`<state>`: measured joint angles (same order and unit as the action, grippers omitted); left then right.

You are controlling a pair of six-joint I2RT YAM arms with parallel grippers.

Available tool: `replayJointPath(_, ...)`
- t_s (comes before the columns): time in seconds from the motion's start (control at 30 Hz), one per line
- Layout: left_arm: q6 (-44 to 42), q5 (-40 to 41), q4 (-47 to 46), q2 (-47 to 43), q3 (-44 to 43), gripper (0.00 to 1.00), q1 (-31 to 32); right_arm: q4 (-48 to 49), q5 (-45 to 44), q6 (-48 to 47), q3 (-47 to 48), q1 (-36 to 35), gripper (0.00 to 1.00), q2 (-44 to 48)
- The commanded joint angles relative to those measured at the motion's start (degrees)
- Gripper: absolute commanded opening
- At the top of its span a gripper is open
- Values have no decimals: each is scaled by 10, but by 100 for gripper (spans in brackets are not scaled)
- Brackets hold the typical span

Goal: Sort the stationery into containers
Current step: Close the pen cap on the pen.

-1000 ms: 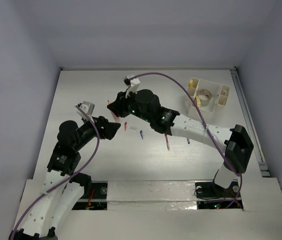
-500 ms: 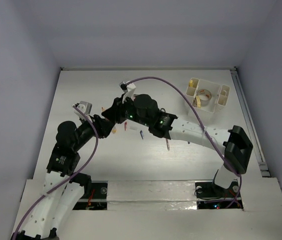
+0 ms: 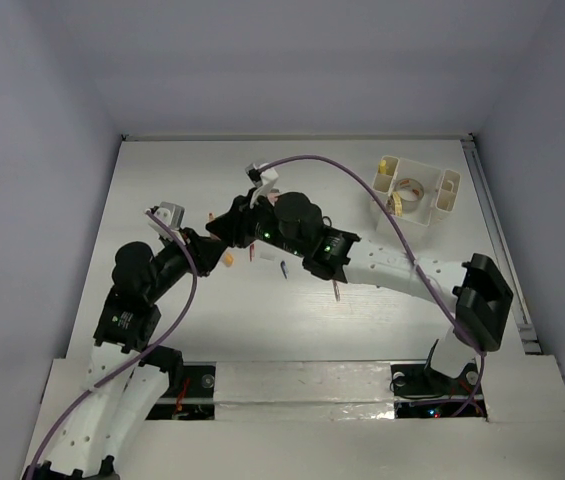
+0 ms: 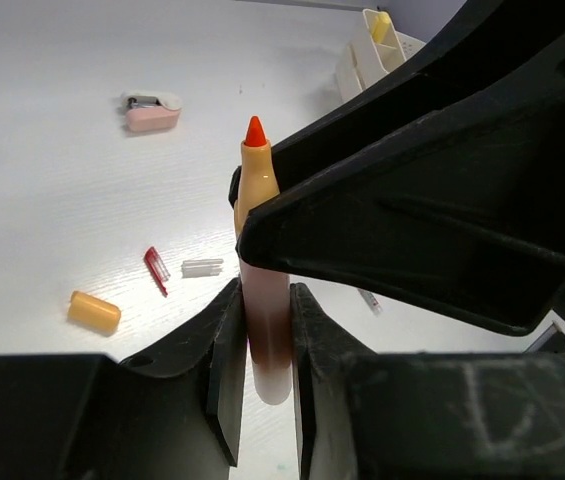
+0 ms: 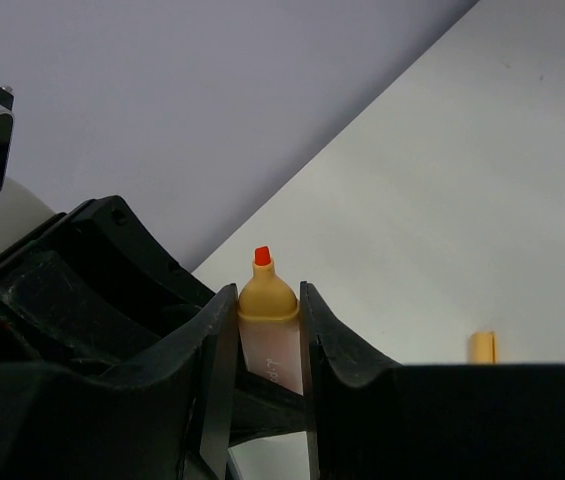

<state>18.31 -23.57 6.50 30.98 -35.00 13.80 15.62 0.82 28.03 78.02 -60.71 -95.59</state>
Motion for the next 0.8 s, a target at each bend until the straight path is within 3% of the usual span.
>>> replayJointPath(0.0, -6, -2, -18, -1, -3, 0, -1, 50, -5, -11, -8, -5, 0, 48)
replayJointPath(0.07, -6, -6, -19, -2, -4, 0, -1, 43, -29, -22, -15, -5, 6, 59)
replayJointPath(0.1, -7, -7, -19, -3, -4, 0, -1, 38, -31, -29, -18, -5, 24, 72)
replayJointPath(0.2, -10, -16, -22, -7, -5, 0, -1, -7, -16, -48, -16, 4, 55, 89)
replayJointPath(0.27, -11, -17, -21, -8, -6, 0, -1, -17, 35, -60, -35, 27, 62, 116)
replayJointPath(0.5, -16, -5, -15, -19, -15, 0, -6, -70, 178, -93, -82, 107, 60, 158)
replayJointPath(0.67, -19, 10, -10, -23, -22, 0, -6, -121, 189, -134, -69, 112, 46, 117)
replayJointPath(0.77, -20, 34, -2, -37, -27, 0, -6, -91, 159, -120, -82, 112, 42, 88)
